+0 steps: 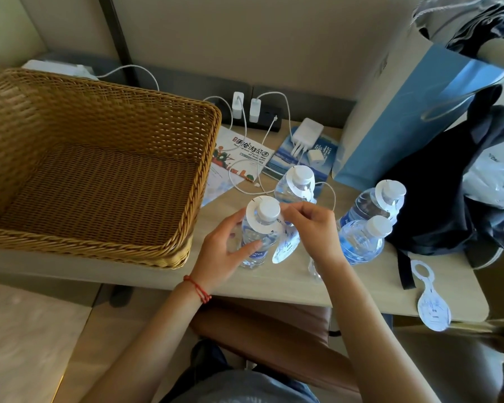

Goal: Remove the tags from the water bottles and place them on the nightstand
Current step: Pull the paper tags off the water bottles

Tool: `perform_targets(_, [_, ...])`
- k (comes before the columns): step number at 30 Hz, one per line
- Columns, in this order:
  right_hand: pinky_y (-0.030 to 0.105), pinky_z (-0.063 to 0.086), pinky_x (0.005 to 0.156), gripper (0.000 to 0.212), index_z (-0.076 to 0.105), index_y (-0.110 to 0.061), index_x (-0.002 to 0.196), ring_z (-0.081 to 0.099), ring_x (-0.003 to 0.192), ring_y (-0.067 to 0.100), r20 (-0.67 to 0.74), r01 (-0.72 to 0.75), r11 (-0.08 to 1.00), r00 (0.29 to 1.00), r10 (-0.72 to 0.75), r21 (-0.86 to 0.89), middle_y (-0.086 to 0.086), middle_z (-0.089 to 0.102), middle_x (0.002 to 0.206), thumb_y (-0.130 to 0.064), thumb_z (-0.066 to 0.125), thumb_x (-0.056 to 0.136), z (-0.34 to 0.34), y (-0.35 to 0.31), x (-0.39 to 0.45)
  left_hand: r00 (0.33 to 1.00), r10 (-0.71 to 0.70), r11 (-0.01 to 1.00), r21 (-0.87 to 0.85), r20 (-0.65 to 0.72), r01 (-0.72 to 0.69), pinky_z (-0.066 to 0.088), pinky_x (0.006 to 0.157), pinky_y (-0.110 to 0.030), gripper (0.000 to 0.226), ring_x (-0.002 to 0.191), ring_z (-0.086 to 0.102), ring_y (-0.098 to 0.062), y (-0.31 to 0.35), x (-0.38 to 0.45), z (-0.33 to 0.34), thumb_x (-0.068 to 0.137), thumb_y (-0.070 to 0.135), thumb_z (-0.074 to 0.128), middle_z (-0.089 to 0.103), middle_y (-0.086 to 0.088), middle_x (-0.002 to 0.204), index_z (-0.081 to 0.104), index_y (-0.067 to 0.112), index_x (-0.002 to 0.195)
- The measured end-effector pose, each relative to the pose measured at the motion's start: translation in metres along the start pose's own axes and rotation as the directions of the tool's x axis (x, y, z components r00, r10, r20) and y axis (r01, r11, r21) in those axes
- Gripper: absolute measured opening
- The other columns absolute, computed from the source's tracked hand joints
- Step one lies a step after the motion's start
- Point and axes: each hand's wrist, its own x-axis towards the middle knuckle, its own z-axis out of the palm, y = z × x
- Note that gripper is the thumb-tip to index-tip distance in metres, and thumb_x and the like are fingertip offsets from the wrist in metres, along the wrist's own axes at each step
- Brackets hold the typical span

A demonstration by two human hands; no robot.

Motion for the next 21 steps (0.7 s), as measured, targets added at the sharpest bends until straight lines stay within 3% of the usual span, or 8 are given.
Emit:
perform_targets(3, [0.009, 0.044, 0.056, 0.021, 0.067, -0.011, 0.065, 0.054, 0.057, -0.001, 0.001, -0.010, 0.999, 1.000, 0.010, 0.053, -0.005, 0.062, 0.060, -0.015, 0.064, 0.085, -0.002, -0.006, 0.002, 1.000, -0.002, 1.000, -0.011, -0.001, 0.002, 0.045, 0.090, -0.021, 0.058, 0.108, 0.055, -0.009, 0.001, 0.000, 0.000, 0.077, 0.023, 0.070, 0.056, 0.002, 0.122, 0.044, 0.020, 0.128])
perform_targets(7, [0.008, 0.044, 0.056, 0.024, 0.065, -0.013, 0.061, 0.055, 0.055, -0.003, 0.038, -0.002, 0.995, 0.999, -0.002, 0.096, -0.014, 0.061, 0.053, -0.014, 0.063, 0.085, -0.006, -0.011, 0.002, 1.000, 0.008, 1.000, -0.012, 0.000, -0.008, 0.042, 0.089, -0.015, 0.057, 0.108, 0.052, -0.002, 0.001, 0.000, 0.000, 0.077, 0.024, 0.070, 0.054, 0.005, 0.121, 0.040, 0.030, 0.125])
perform_targets(11, [0.009, 0.044, 0.058, 0.026, 0.066, -0.014, 0.059, 0.055, 0.056, -0.001, 0.078, 0.024, 0.989, 0.996, -0.036, 0.147, -0.013, 0.062, 0.053, -0.012, 0.063, 0.085, -0.007, -0.015, 0.000, 1.000, 0.012, 1.000, 0.001, 0.013, -0.012, 0.041, 0.090, -0.011, 0.059, 0.112, 0.052, -0.009, -0.002, 0.000, 0.001, 0.076, 0.027, 0.068, 0.055, 0.001, 0.125, 0.045, 0.015, 0.129])
perform_targets(16, [0.011, 0.045, 0.059, 0.027, 0.068, -0.018, 0.059, 0.058, 0.059, 0.001, 0.059, 0.055, 0.984, 0.996, -0.066, 0.170, -0.011, 0.065, 0.057, -0.013, 0.063, 0.085, -0.009, -0.017, -0.003, 0.999, 0.039, 0.999, 0.014, 0.002, -0.039, 0.041, 0.088, -0.006, 0.058, 0.114, 0.052, -0.013, -0.003, 0.000, 0.000, 0.077, 0.020, 0.070, 0.055, -0.004, 0.127, 0.044, 0.012, 0.129])
perform_targets(21, [0.011, 0.044, 0.057, 0.032, 0.066, -0.020, 0.053, 0.055, 0.056, 0.001, -0.015, 0.032, 0.985, 0.999, -0.030, 0.167, -0.012, 0.060, 0.052, -0.014, 0.064, 0.084, -0.013, -0.007, -0.013, 1.000, 0.023, 1.000, 0.008, -0.020, -0.023, 0.039, 0.087, -0.005, 0.058, 0.112, 0.048, -0.004, -0.001, -0.004, 0.000, 0.079, 0.022, 0.067, 0.047, 0.008, 0.126, 0.042, 0.014, 0.132])
